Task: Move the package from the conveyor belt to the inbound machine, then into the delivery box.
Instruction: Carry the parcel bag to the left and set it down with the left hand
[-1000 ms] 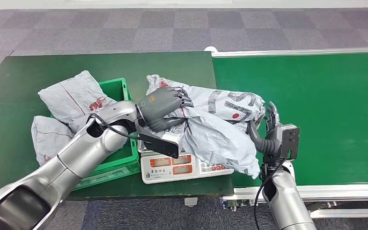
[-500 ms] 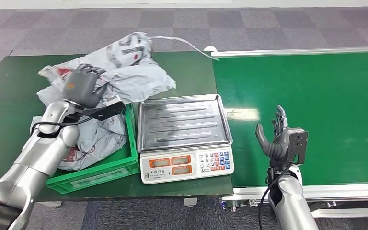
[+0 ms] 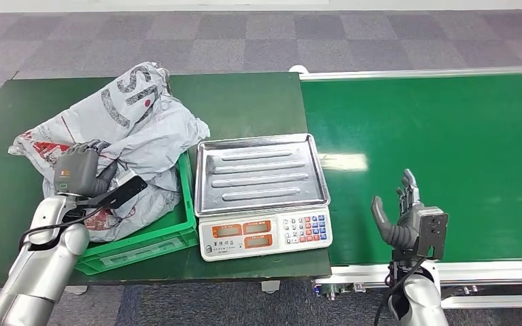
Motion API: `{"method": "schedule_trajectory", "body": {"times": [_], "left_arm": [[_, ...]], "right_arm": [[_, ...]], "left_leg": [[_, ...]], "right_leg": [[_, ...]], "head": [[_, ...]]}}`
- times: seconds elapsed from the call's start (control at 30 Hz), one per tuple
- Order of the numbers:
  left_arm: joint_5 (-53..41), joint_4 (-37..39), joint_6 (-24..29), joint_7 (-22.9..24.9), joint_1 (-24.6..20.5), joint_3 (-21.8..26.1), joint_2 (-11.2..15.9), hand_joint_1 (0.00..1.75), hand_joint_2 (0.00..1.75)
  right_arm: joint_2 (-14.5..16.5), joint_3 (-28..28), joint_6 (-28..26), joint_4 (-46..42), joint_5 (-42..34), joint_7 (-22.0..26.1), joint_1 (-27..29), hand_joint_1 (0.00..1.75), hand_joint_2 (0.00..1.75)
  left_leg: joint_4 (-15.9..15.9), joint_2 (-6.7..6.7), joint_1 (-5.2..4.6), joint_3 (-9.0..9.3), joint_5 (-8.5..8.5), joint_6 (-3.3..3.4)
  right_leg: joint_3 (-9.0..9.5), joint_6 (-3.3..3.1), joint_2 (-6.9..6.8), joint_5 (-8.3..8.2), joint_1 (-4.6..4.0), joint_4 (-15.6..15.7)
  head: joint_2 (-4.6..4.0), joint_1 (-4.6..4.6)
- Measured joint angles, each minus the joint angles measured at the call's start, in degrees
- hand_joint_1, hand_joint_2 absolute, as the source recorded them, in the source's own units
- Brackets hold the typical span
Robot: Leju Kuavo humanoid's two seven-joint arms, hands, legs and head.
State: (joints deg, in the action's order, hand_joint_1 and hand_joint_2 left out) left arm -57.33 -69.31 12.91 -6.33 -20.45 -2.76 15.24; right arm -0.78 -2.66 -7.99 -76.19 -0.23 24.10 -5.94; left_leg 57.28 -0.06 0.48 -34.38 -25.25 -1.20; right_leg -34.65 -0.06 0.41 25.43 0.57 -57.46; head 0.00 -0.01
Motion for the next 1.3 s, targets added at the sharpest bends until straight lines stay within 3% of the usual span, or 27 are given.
{"method": "schedule_trajectory", "body": {"times": [0.17,0.43,0.73,0.97,1.13,1.3], "left_arm": [[-2.7,-3.3,-1.8,2.5,1.9,0.8,-0.7,0.0,1.75],[2.7,-9.2,-5.6,0.7,5.2,2.2,-1.2,0.0,1.75],[24.3,-19.1,-19.9,-8.8,12.2,4.4,-1.0,0.0,1.75],[32.0,-22.6,-24.7,-13.3,14.1,5.1,-1.3,0.0,1.75],[48.9,-22.0,-32.5,-19.0,11.2,4.3,-5.1,0.0,1.75],[59.0,-17.7,-31.5,-19.5,4.9,0.3,-11.1,0.0,1.75]], "right_arm": [[0.4,0.8,0.0,-2.5,0.9,-0.4,1.9,0.0,1.75],[1.0,2.0,0.2,-4.4,1.7,-1.1,3.1,0.0,1.75],[1.4,3.2,1.2,-4.7,2.1,-1.1,3.2,0.0,1.75],[1.5,3.2,1.5,-4.6,2.1,-1.0,2.8,0.0,1.75],[2.1,2.7,0.9,-4.6,2.1,-0.1,1.9,0.0,1.75],[3.1,-0.7,0.2,-3.6,2.4,-0.1,-2.3,0.0,1.75]], "left_leg": [[0.0,-0.03,0.01,0.0,0.0,0.0],[0.0,-0.03,0.01,0.0,0.0,0.0],[0.0,-0.02,0.01,-0.01,-0.07,0.02],[0.0,-0.04,0.01,0.0,-0.07,0.01],[0.0,-0.16,0.0,-0.01,-0.06,0.04],[0.1,-0.17,-0.03,0.01,0.02,0.07]], "right_leg": [[0.0,0.0,-0.03,0.0,-0.01,0.0],[0.01,-0.01,-0.02,0.0,-0.01,0.0],[0.02,-0.01,-0.04,0.07,-0.01,0.0],[0.03,0.0,-0.08,0.08,-0.01,0.0],[0.06,0.01,-0.21,0.06,0.0,0.0],[0.06,0.04,-0.19,-0.08,0.05,0.0]], "head": [[0.0,0.0],[0.0,0.01],[0.0,0.01],[0.0,0.0],[0.01,0.01],[0.0,-0.01]]}}
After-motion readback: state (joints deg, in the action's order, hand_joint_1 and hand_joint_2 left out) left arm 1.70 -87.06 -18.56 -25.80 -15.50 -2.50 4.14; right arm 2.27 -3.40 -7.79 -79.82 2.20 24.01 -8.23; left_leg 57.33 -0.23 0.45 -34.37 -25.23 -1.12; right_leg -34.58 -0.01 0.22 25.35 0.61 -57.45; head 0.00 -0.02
